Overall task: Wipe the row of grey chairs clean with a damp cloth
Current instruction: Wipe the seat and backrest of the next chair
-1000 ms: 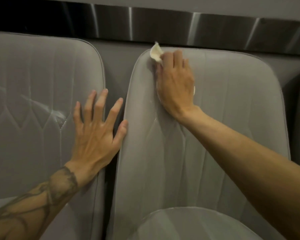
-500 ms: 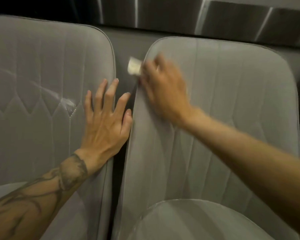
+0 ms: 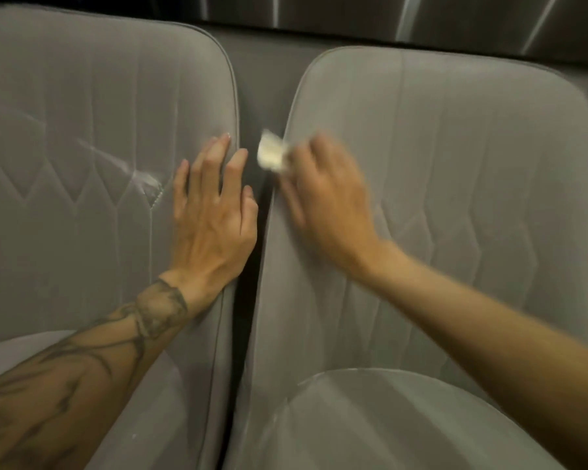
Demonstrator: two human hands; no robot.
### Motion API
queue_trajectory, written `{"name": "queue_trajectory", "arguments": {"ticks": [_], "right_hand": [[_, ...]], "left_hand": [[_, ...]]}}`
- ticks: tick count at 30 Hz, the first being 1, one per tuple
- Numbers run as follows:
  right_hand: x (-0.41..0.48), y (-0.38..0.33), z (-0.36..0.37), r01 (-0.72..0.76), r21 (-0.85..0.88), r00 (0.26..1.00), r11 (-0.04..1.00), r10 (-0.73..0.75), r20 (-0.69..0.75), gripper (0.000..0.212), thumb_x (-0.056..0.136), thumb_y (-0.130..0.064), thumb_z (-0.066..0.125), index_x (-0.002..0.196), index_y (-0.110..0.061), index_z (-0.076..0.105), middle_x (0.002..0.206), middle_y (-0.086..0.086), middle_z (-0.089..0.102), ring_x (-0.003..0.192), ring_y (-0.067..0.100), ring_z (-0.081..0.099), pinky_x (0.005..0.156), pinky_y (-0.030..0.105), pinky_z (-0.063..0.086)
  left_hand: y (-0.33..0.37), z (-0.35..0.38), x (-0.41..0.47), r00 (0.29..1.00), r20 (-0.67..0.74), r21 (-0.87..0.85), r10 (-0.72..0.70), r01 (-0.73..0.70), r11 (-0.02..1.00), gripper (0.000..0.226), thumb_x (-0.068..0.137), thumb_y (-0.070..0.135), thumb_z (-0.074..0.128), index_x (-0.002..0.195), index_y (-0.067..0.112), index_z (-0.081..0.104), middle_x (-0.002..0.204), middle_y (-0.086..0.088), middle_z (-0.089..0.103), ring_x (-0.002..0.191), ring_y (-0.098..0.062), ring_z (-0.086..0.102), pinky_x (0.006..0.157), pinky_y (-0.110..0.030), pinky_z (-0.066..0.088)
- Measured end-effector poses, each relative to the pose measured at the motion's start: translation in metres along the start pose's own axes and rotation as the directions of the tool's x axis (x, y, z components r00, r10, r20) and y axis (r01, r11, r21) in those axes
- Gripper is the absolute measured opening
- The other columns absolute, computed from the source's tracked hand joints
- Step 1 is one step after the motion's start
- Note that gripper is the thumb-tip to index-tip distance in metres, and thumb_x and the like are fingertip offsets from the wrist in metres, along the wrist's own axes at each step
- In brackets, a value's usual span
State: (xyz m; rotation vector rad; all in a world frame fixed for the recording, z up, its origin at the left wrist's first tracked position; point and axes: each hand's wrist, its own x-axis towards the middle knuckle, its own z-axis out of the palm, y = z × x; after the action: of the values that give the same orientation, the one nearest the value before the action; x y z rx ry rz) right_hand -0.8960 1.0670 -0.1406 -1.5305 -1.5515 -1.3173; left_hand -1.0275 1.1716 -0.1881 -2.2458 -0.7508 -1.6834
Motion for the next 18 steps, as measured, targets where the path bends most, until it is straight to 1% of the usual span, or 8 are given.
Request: {"name": "queue_trajectory", "arguments": {"ticks": [2, 4, 5, 7, 9, 11, 15, 18], "right_hand": [[-0.063, -0.022, -0.009, 0.12, 0.104, 0.979, 0.987, -0.135, 0.153, 0.025, 0.102, -0.03, 0.055, 0.105, -0.007, 0.065, 0.106, 0.015, 0.058, 0.086, 0.03, 0.053, 0.072, 0.046, 0.046], [-0.085, -0.024, -0.021, 0.32, 0.154, 0.897, 0.935, -0.351, 0.267, 0.029, 0.105, -0.031, 0.05, 0.104, -0.008, 0.067, 0.103, 0.015, 0.061, 0.084, 0.031, 0.054, 0.07, 0.045, 0.046], [-0.073, -0.015, -0.023, 0.401, 0.145, 0.866, 0.905, -0.426, 0.262, 0.03, 0.106, -0.03, 0.049, 0.104, -0.008, 0.068, 0.102, 0.015, 0.062, 0.084, 0.032, 0.055, 0.07, 0.045, 0.047], [-0.024, 0.006, -0.019, 0.34, 0.03, 0.93, 0.94, -0.34, 0.141, 0.028, 0.102, -0.03, 0.053, 0.102, -0.006, 0.067, 0.1, 0.019, 0.062, 0.084, 0.036, 0.057, 0.07, 0.044, 0.045], [0.039, 0.025, -0.015, 0.065, -0.087, 0.997, 0.994, -0.068, -0.03, 0.03, 0.101, -0.034, 0.051, 0.105, -0.006, 0.062, 0.105, 0.018, 0.059, 0.087, 0.036, 0.057, 0.073, 0.046, 0.046], [0.063, 0.03, -0.008, -0.12, -0.115, 0.992, 0.986, 0.114, -0.061, 0.032, 0.101, -0.036, 0.044, 0.111, -0.009, 0.06, 0.111, 0.014, 0.057, 0.093, 0.031, 0.056, 0.078, 0.044, 0.046], [-0.027, -0.017, -0.001, -0.006, 0.046, 1.0, 0.999, 0.007, -0.004, 0.023, 0.1, -0.026, 0.055, 0.104, -0.006, 0.064, 0.103, 0.017, 0.058, 0.086, 0.033, 0.053, 0.073, 0.046, 0.045], [-0.135, -0.058, -0.014, 0.154, 0.219, 0.955, 0.963, -0.202, 0.217, 0.022, 0.103, -0.026, 0.056, 0.1, -0.007, 0.066, 0.098, 0.016, 0.061, 0.08, 0.033, 0.054, 0.069, 0.045, 0.045]], "left_hand": [[0.0, -0.003, 0.001, 1.0, 0.022, 0.029, 0.008, -0.008, 1.0, 0.051, 0.104, 0.026, 0.038, 0.151, 0.009, 0.043, 0.162, -0.014, 0.036, 0.153, -0.031, 0.031, 0.124, -0.058, 0.023], [0.002, -0.005, 0.001, 0.999, 0.041, 0.056, 0.012, -0.015, 0.998, 0.051, 0.104, 0.027, 0.038, 0.151, 0.008, 0.044, 0.162, -0.016, 0.036, 0.153, -0.032, 0.031, 0.123, -0.058, 0.024], [0.002, -0.005, 0.001, 0.999, 0.042, 0.066, 0.011, -0.014, 0.998, 0.051, 0.104, 0.027, 0.039, 0.151, 0.008, 0.044, 0.162, -0.016, 0.036, 0.153, -0.032, 0.03, 0.124, -0.057, 0.023], [0.003, -0.005, 0.001, 0.999, 0.037, 0.057, 0.005, -0.007, 0.998, 0.051, 0.104, 0.027, 0.04, 0.151, 0.008, 0.044, 0.163, -0.015, 0.036, 0.154, -0.031, 0.029, 0.125, -0.056, 0.022], [0.002, -0.006, 0.0, 0.999, 0.036, 0.049, 0.004, -0.006, 0.999, 0.05, 0.105, 0.028, 0.038, 0.151, 0.01, 0.043, 0.163, -0.013, 0.035, 0.154, -0.029, 0.027, 0.125, -0.055, 0.02], [0.002, -0.006, 0.0, 0.999, 0.041, 0.061, 0.009, -0.011, 0.998, 0.05, 0.105, 0.029, 0.036, 0.151, 0.01, 0.042, 0.163, -0.013, 0.034, 0.155, -0.029, 0.027, 0.125, -0.056, 0.02], [0.002, -0.005, 0.0, 0.999, 0.027, 0.075, 0.018, -0.02, 0.997, 0.05, 0.105, 0.028, 0.034, 0.15, 0.009, 0.044, 0.163, -0.014, 0.036, 0.154, -0.03, 0.029, 0.124, -0.057, 0.022], [0.002, -0.005, 0.0, 1.0, 0.017, 0.101, 0.017, -0.018, 0.995, 0.049, 0.106, 0.028, 0.036, 0.15, 0.01, 0.046, 0.163, -0.013, 0.037, 0.154, -0.03, 0.03, 0.124, -0.056, 0.023]]}}
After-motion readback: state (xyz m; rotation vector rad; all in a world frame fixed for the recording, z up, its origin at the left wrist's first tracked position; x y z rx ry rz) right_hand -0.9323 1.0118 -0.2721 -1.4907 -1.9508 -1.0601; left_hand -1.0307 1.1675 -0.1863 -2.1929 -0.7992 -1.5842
